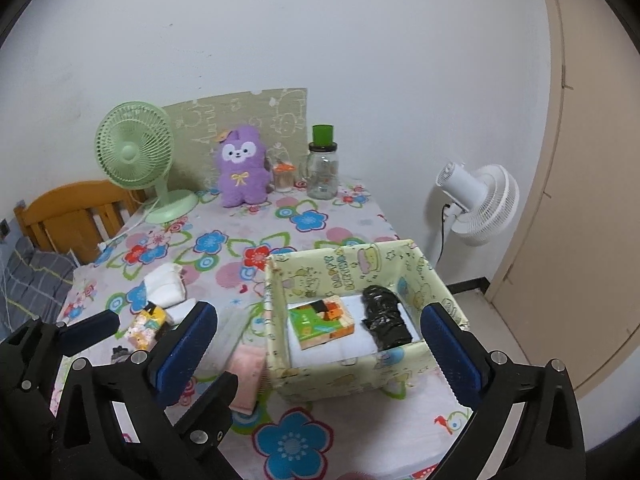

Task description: Organize soft objects

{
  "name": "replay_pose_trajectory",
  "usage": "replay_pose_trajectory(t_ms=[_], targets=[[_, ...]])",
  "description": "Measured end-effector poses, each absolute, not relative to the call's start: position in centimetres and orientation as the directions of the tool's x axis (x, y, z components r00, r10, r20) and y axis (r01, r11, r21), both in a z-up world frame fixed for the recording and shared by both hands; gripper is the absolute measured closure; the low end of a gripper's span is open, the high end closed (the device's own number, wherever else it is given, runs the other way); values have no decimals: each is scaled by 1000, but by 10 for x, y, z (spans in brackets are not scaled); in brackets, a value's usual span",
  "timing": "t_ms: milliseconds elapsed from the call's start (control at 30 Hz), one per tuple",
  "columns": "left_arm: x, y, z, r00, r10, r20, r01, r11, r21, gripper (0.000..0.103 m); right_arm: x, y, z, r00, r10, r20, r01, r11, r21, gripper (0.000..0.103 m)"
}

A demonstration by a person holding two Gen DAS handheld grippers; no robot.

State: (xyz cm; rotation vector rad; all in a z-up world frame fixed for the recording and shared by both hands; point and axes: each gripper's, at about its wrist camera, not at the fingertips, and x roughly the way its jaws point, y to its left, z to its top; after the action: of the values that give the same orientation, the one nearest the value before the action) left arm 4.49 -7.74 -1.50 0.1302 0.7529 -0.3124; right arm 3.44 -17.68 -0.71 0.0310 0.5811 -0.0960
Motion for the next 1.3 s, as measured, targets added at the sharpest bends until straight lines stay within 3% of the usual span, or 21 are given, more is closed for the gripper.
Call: replay_pose_trajectory(t_ms=[233, 733, 1000, 1300], targets=[[35, -56, -14, 700, -208, -683, 301, 953, 18, 4, 26, -154, -6, 833, -127, -539, 124, 991, -43, 0], [22, -18, -24, 740, -172, -651, 269, 962, 52, 4, 27, -115, -21, 844, -85, -530, 65, 996, -56, 0], [31, 3, -42, 717, -152, -680, 233, 972, 27, 4, 36, -98, -37, 830, -21, -558, -2, 999, -41, 0], [44, 23, -68, 700, -108, -706, 182, 983, 30, 4, 55, -84, -63, 803, -20, -596, -6, 999, -41, 9]])
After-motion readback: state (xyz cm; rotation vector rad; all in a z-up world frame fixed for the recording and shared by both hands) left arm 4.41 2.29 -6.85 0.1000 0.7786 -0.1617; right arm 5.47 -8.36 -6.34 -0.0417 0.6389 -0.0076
